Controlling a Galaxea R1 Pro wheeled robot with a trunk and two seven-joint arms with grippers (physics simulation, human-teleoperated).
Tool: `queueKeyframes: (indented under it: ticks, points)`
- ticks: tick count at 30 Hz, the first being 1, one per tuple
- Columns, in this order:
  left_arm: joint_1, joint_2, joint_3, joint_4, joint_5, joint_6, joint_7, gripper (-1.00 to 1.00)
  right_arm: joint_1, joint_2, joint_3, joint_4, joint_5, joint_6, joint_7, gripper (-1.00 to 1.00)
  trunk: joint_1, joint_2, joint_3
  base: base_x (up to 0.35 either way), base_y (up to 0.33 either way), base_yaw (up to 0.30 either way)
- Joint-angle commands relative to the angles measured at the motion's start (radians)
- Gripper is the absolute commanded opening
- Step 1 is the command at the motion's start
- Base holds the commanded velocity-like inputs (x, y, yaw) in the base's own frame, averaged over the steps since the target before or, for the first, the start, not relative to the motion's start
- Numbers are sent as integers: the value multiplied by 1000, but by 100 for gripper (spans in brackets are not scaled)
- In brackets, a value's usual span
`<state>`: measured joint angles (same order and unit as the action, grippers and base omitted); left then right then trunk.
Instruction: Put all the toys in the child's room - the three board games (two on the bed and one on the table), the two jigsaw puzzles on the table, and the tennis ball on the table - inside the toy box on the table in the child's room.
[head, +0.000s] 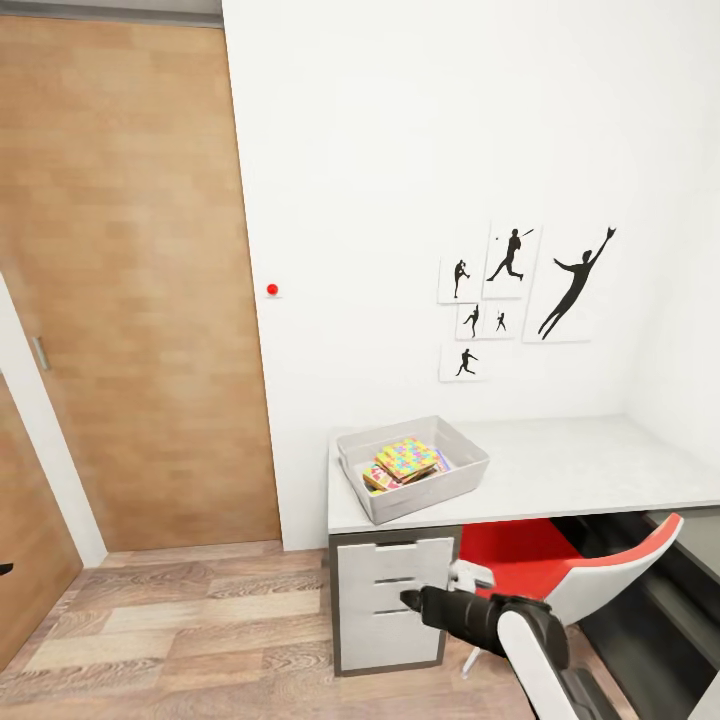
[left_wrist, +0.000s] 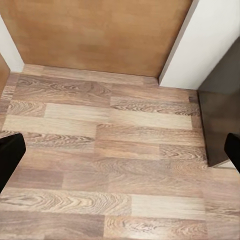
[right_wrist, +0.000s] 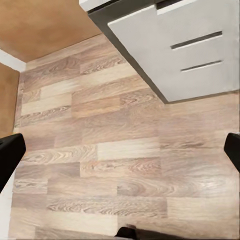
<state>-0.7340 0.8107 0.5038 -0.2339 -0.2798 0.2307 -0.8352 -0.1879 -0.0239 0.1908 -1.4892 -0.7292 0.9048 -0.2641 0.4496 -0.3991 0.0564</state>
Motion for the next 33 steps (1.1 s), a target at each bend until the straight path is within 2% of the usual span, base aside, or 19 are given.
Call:
queueKeyframes:
  ticks: [1, 2, 6, 16, 23, 26, 30, 31, 33]
  points:
    - [-1, -1, 9, -1, -7, 9, -5, 100, 3, -3, 2, 9, 1, -11, -10, 100, 0, -1, 0, 0, 0, 0]
    - [-1, -1, 9, -1, -7, 9, -5, 100, 8, -7, 2, 25, 22, -29, -9, 100, 0, -1, 0, 0, 0, 0]
    - [-1, -2, 9, -1, -7, 9, -5, 100, 15, -11, 2, 83, 53, -57, -7, 100, 0, -1, 0, 0, 0, 0]
    - [-1, -6, 9, -1, -7, 9, -4, 100, 17, -14, 3, 250, 66, -149, -6, 100, 0, -1, 0, 0, 0, 0]
    - [-1, -9, 10, -2, -8, 9, 5, 100, 16, -12, 5, 419, 68, -208, -7, 100, 0, -1, 0, 0, 0, 0]
    - [-1, -15, 5, -2, -9, 9, 7, 100, 16, -12, 6, 458, 68, -225, -7, 100, 0, -1, -1, 0, 0, 0]
    - [-1, -61, -41, -3, -13, 9, 12, 100, 16, -12, 8, 493, 68, -235, -7, 100, 0, -1, -5, 0, 0, 0]
    - [-1, -82, -63, -2, -15, 7, 18, 100, 16, -12, 8, 505, 71, -236, -7, 100, 0, -1, -7, 0, 0, 0]
    - [0, -105, -87, -2, -16, 3, 30, 100, 15, -11, 8, 520, 79, -237, -7, 100, 0, -1, -10, 0, 0, 0]
